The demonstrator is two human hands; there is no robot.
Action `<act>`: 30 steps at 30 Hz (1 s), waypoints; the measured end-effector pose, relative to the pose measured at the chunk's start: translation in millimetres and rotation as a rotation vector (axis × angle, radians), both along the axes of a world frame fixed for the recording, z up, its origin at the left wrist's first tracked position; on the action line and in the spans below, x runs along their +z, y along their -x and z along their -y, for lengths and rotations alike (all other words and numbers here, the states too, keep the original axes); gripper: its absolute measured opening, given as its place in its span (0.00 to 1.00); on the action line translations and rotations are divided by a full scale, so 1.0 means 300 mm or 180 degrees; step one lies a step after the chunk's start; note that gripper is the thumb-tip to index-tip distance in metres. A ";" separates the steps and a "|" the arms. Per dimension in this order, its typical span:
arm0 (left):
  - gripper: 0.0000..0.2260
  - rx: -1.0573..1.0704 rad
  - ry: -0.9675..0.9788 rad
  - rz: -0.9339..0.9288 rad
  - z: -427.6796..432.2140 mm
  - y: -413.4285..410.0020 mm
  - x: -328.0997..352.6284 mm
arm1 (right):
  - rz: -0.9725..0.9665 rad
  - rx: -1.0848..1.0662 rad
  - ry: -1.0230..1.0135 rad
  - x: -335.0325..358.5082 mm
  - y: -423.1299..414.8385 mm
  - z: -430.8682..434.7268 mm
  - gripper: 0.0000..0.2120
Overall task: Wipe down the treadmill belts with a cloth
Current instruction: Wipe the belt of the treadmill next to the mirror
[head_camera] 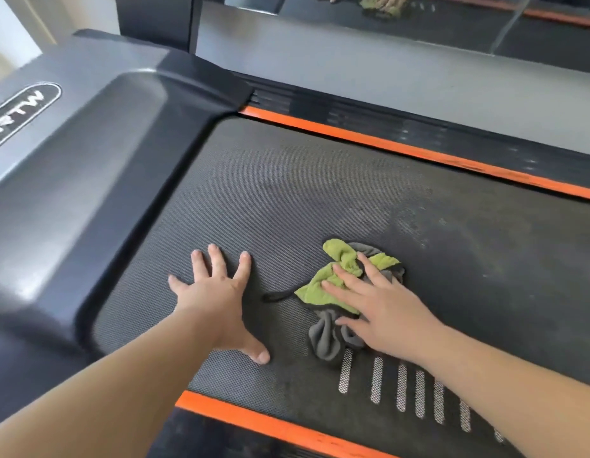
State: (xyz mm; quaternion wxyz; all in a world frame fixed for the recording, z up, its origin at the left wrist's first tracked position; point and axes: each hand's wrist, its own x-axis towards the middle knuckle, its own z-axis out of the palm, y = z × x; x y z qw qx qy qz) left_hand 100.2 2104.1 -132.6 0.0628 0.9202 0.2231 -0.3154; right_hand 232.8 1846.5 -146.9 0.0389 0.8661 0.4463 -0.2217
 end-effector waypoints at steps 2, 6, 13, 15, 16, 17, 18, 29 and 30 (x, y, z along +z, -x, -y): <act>0.79 -0.0030 -0.0005 0.0068 -0.007 0.008 -0.007 | 0.0132 -0.0213 -0.0093 -0.011 -0.093 -0.041 0.32; 0.78 -0.0064 -0.0070 0.0062 -0.005 0.004 -0.007 | 0.0052 -0.1757 -0.0336 -0.030 -0.238 -0.187 0.30; 0.79 -0.0087 -0.0105 0.0011 -0.005 -0.001 -0.002 | 0.0503 -0.0510 -0.1429 -0.054 0.093 -0.233 0.23; 0.78 -0.0093 -0.0104 -0.0006 -0.006 -0.001 -0.004 | 0.0076 0.0369 -0.1429 -0.072 0.148 -0.166 0.24; 0.78 -0.0078 -0.0094 -0.0016 -0.005 0.001 -0.006 | -0.0121 0.0693 -0.1336 -0.076 0.115 -0.132 0.25; 0.78 -0.0061 -0.0081 -0.0015 -0.004 0.004 -0.008 | -0.0159 0.0885 -0.1276 -0.060 0.067 -0.116 0.27; 0.78 -0.0049 -0.0075 0.0003 -0.004 0.004 -0.010 | -0.0095 0.0890 -0.1215 -0.057 0.004 -0.110 0.27; 0.79 -0.0068 -0.0081 0.0067 -0.008 0.004 -0.010 | 0.0404 -0.0780 -0.1497 -0.086 0.122 -0.298 0.22; 0.79 -0.0076 -0.0098 0.0052 -0.008 0.003 -0.011 | 0.0175 -0.0266 -0.1636 -0.083 0.177 -0.267 0.21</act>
